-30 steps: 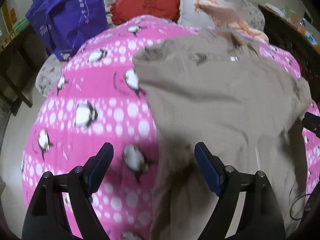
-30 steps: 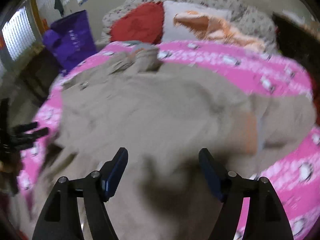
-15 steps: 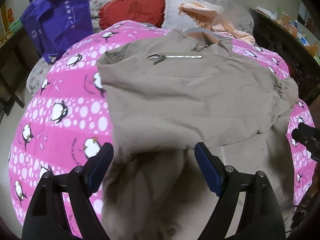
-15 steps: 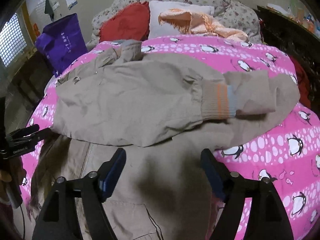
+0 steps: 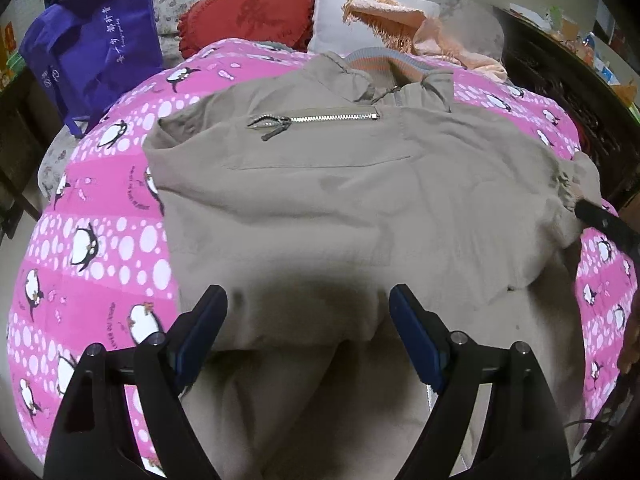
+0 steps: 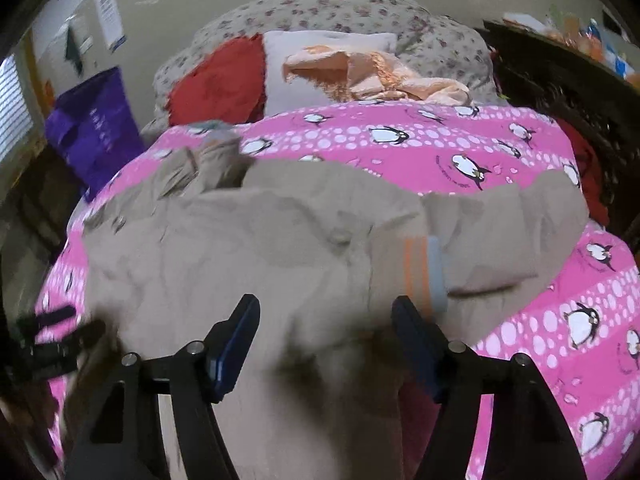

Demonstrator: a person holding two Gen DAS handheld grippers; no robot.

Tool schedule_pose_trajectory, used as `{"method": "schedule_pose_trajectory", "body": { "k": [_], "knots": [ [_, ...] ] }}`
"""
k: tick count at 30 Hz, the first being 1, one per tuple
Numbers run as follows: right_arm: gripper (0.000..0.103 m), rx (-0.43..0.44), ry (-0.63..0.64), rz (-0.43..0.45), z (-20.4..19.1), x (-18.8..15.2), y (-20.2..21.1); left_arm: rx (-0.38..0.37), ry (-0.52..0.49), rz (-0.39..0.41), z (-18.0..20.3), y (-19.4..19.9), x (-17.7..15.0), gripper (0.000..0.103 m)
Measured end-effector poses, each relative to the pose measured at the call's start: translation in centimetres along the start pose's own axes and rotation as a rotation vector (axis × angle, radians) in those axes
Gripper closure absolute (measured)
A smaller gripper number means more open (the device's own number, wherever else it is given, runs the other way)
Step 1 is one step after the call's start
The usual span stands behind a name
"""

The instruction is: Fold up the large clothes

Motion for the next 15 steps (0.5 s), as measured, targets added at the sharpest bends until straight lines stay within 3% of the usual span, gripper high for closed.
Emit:
{"method": "schedule_pose_trajectory", "body": {
  "k": [11, 15],
  "knots": [
    [0.039, -0.116, -0.009, -0.069, 2.0, 2.2, -6.6, 0.017, -0.020, -0.026, 1.2, -1.4, 0.1, 0.019],
    [0.037, -0.134, 0.028, -0.078, 1.6, 2.1, -6.6, 0.020, -0.027, -0.029, 1.3, -1.5, 0.0, 0.019]
  ]
}}
Point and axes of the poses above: each gripper's, at about its wrist camera, not at the fingertips, and y roughly against the way its jaws point, z to its right, x to its top, the point moved 2 cm from there along -y, roughly the way its jaws point, and after that the axes turned 4 degrees about x, right-handed, at the moved point
